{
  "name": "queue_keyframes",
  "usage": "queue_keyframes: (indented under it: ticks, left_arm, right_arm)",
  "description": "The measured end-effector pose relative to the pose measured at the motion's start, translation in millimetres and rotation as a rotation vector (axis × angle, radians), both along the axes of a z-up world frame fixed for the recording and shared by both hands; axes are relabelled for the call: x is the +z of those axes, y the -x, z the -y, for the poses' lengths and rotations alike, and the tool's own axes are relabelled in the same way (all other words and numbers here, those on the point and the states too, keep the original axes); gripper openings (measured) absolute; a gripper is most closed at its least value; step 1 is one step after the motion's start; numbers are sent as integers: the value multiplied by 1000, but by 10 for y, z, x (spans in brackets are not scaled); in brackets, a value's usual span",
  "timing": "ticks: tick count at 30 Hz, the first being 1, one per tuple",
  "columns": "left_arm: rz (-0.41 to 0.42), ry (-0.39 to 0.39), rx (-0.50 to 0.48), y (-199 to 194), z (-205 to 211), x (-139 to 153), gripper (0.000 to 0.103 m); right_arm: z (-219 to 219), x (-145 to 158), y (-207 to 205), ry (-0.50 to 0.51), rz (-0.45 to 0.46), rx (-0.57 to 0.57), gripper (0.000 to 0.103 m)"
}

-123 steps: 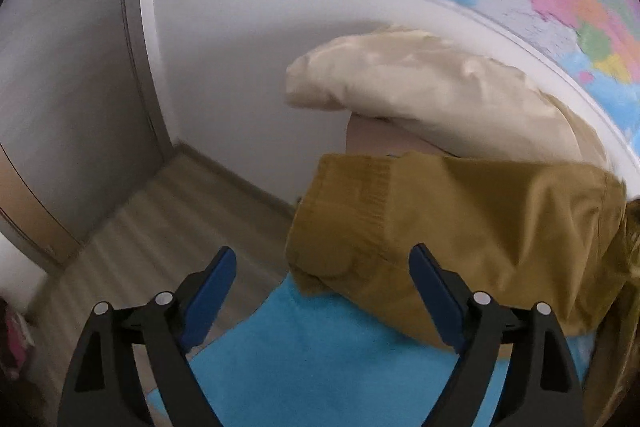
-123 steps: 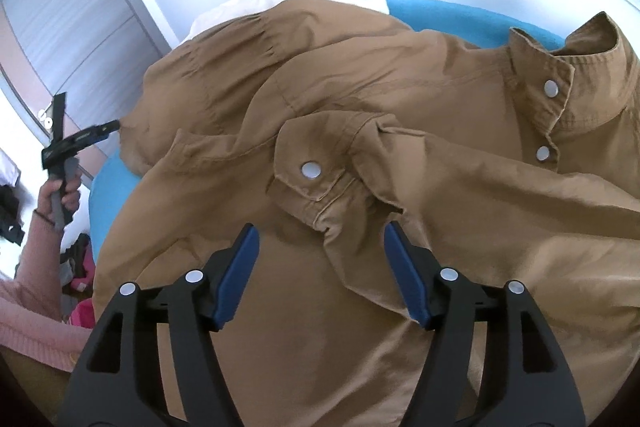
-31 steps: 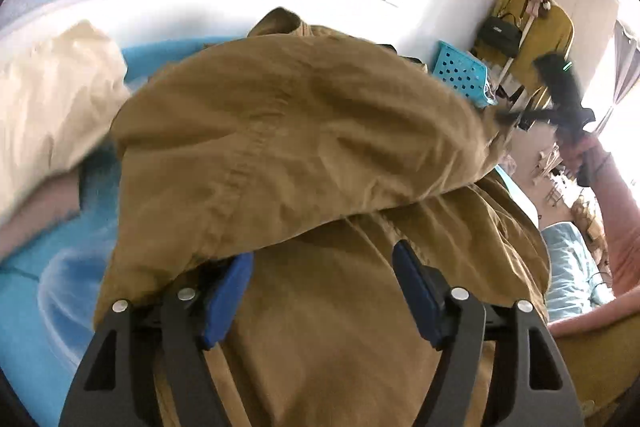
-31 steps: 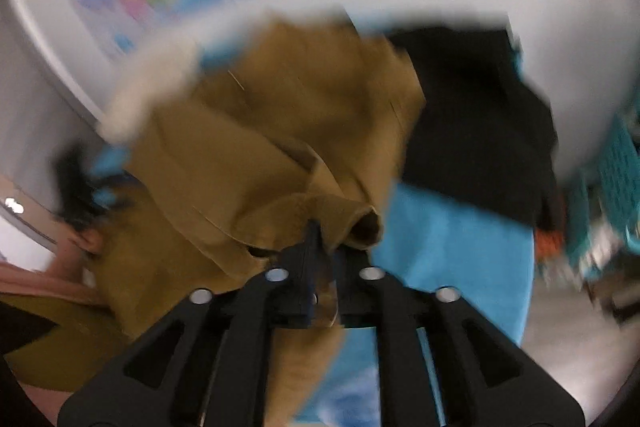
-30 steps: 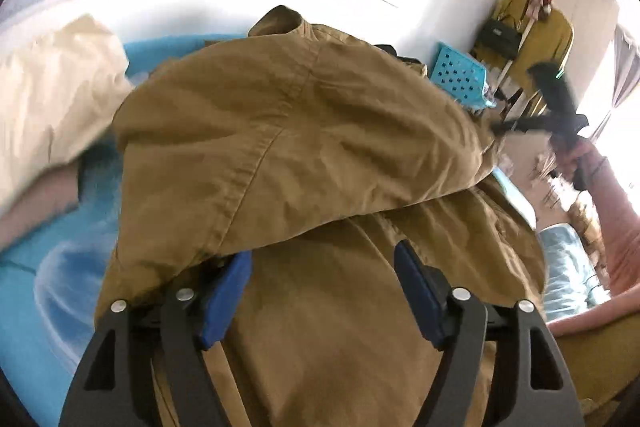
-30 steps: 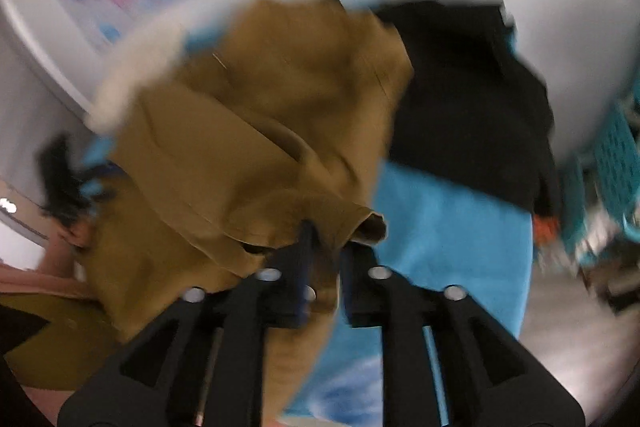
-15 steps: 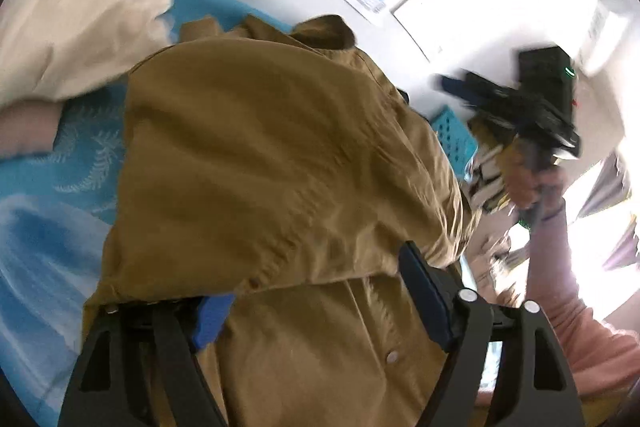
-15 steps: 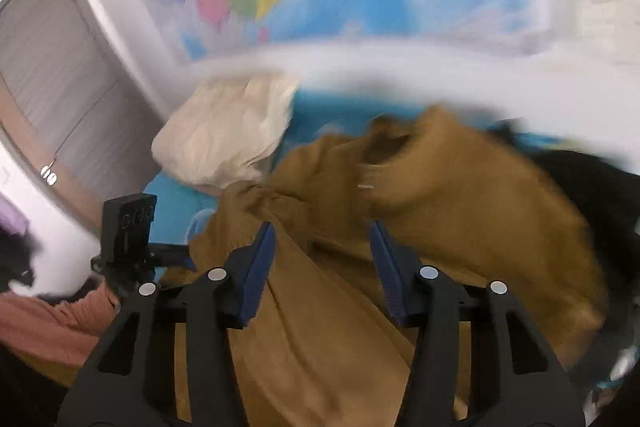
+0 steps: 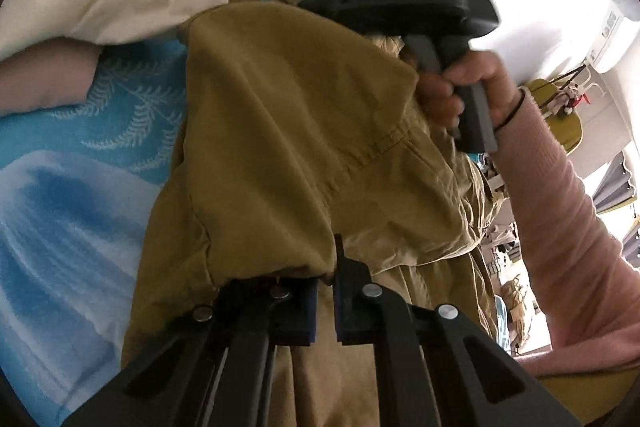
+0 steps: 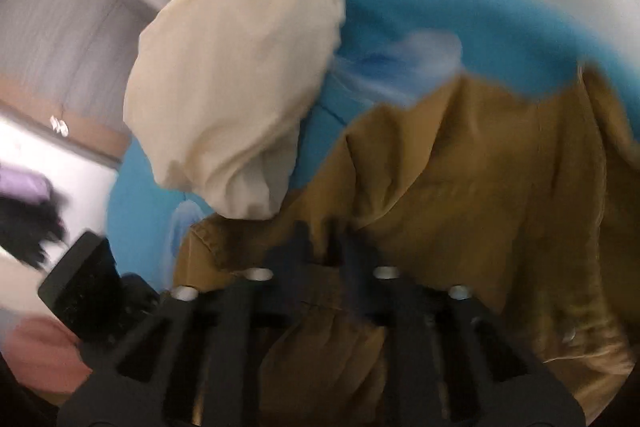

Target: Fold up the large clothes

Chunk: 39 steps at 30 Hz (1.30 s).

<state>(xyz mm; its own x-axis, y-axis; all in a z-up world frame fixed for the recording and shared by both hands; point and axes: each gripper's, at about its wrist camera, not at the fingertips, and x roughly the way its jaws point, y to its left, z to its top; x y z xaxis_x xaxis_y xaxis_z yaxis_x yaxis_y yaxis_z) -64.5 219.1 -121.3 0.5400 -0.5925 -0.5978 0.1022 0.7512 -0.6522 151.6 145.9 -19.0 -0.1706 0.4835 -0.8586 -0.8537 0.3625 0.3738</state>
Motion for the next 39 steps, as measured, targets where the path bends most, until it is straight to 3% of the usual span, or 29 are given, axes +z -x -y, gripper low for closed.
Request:
queue_keyframes:
  ticks: [5, 7, 12, 13, 14, 15, 17, 19, 22, 23, 27, 31, 33, 35, 36, 38, 39]
  left_arm:
    - [-10, 7, -7, -29, 40, -52, 7]
    - [-14, -16, -7, 8, 29, -53, 7]
    - [-28, -118, -12, -47, 217, 19, 7]
    - [-23, -141, -18, -62, 287, 80, 10]
    - [-14, -164, -25, -43, 326, 130, 19]
    - [5, -176, -34, -23, 342, 194, 27]
    - [83, -197, -76, 92, 403, 372, 53]
    - [180, -237, -136, 247, 462, 591, 62]
    - [304, -212, -183, 423, 436, 862, 70]
    - [334, -215, -179, 437, 412, 934, 78]
    - [354, -279, -140, 197, 413, 1118, 80]
    - [299, -337, -121, -272, 398, 1132, 78]
    - [273, -358, -119, -520, 475, 1086, 77]
    - [252, -368, -129, -623, 454, 1017, 77]
    - [233, -381, -130, -722, 494, 981, 77]
    - [208, -401, -129, -797, 487, 871, 77]
    - [194, -418, -120, -860, 506, 822, 76]
  right_arm:
    - [-5, 503, -79, -105, 117, -24, 4]
    - [-97, 458, -97, -108, 110, -34, 4]
    - [-261, -16, -26, -37, 104, -71, 7]
    - [-215, 12, -31, -50, 113, -92, 23]
    - [-118, 70, -50, -62, 132, -129, 39]
    - [-29, 156, -49, -77, 156, -167, 63]
    - [526, 578, -10, -217, 190, -224, 66]
    - [1139, 905, 68, -277, 240, -252, 71]
    - [2083, 1096, 224, -291, 304, -341, 77]
    - [2401, 1071, 281, -268, 317, -378, 77]
    - [3417, 741, 502, -154, 289, -530, 81]
    - [3843, 460, 856, -151, 241, -577, 87]
    - [3815, 355, 1035, -118, 264, -556, 87]
    - [3770, 285, 1093, -55, 315, -543, 62]
    - [3769, 246, 1093, -31, 323, -538, 27]
    - [3668, 237, 1099, -21, 322, -515, 18]
    - [3629, 351, 1131, -26, 382, -496, 16]
